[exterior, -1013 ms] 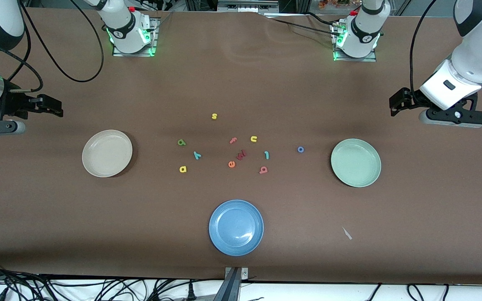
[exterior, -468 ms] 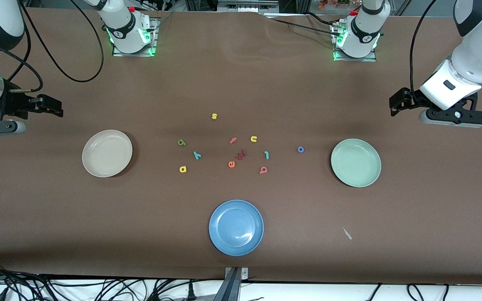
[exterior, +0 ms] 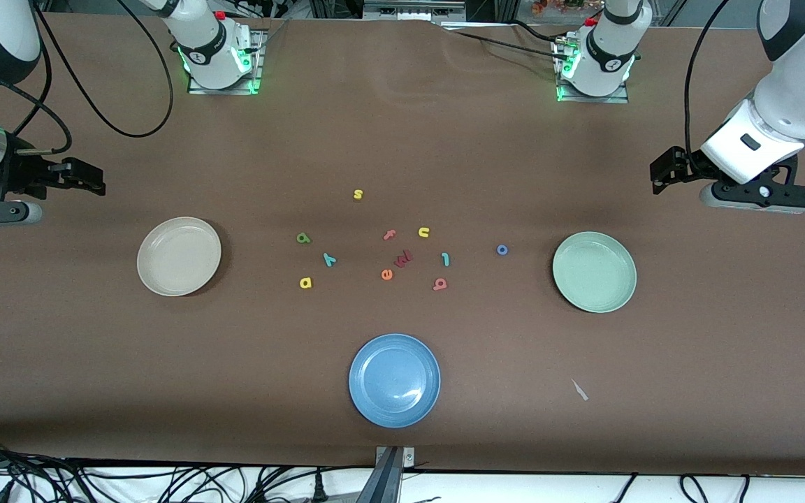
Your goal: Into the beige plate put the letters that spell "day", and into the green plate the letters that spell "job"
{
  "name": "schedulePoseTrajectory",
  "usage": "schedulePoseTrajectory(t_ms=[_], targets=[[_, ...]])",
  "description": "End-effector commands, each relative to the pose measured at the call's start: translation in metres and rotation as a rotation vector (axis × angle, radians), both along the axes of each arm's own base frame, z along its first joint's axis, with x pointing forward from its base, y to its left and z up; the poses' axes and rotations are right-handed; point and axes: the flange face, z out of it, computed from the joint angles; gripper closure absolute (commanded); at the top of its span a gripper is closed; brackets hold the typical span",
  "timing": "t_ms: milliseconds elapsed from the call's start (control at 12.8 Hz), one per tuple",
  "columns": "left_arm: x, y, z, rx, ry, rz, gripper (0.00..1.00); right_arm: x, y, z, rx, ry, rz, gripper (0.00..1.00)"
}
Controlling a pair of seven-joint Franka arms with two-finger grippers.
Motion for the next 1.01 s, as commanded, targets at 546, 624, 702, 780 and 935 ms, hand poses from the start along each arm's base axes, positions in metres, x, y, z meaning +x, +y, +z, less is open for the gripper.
schedulePoseTrajectory(t_ms=[546, 624, 702, 780, 935], targets=[[0.0008, 0.0114, -0.0014, -0.021, 0.013, 0.018, 0.0, 0.001, 0.0002, 0.0014, 0.016, -0.003, -0.01, 0.0], [0.0016, 0.0133, -0.0038, -0.019, 0.018, 0.021, 0.0, 0.001, 0.0002, 0.0014, 0.016, -0.003, -0.01, 0.0], [0.0022, 0.0125, -0.0038, -0.02, 0.016, 0.02, 0.0, 0.0011, -0.0007, 0.0016, 0.016, -0.005, -0.011, 0.0], [0.0025, 0.0114, -0.0028, -0.022, 0.012, 0.018, 0.0, 0.001, 0.0, 0.0014, 0.015, -0.003, -0.01, 0.0], [0.0024, 0.0097, -0.0045, -0.021, 0.016, 0.017, 0.0, 0.001, -0.0016, 0.0015, 0.016, -0.003, -0.013, 0.0]])
